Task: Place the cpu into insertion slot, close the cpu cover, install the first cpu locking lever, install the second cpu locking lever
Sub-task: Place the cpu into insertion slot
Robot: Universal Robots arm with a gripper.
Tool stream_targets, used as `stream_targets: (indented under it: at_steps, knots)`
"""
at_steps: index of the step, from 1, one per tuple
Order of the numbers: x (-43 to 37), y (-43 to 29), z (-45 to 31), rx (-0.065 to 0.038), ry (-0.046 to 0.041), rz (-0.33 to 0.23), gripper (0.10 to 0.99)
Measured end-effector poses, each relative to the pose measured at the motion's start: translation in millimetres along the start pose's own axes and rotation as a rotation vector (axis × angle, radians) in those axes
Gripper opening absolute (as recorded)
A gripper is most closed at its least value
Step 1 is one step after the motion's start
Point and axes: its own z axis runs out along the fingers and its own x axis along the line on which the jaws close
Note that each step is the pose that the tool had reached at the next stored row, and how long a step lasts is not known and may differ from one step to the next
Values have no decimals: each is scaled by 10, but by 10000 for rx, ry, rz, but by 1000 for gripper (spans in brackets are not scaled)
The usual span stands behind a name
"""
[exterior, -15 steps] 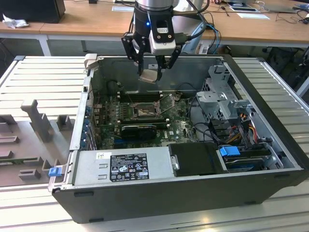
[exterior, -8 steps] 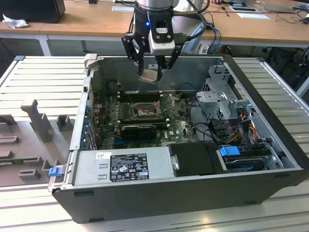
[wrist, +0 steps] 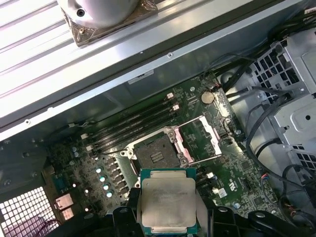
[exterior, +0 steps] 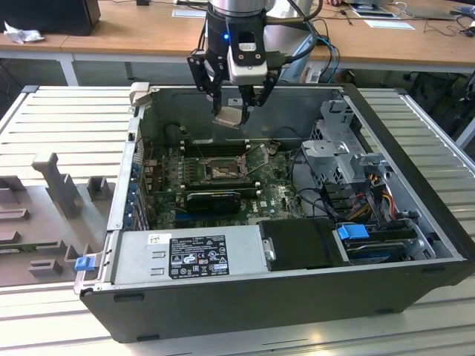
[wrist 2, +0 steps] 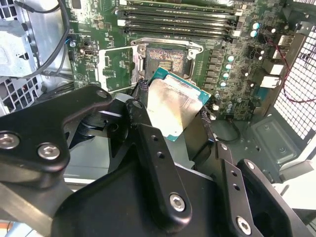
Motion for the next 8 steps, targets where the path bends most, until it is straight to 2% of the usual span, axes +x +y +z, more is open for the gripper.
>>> stream_targets:
  at_steps: [8]
  knots:
    - [0,0,2,-4,-18,208,533]
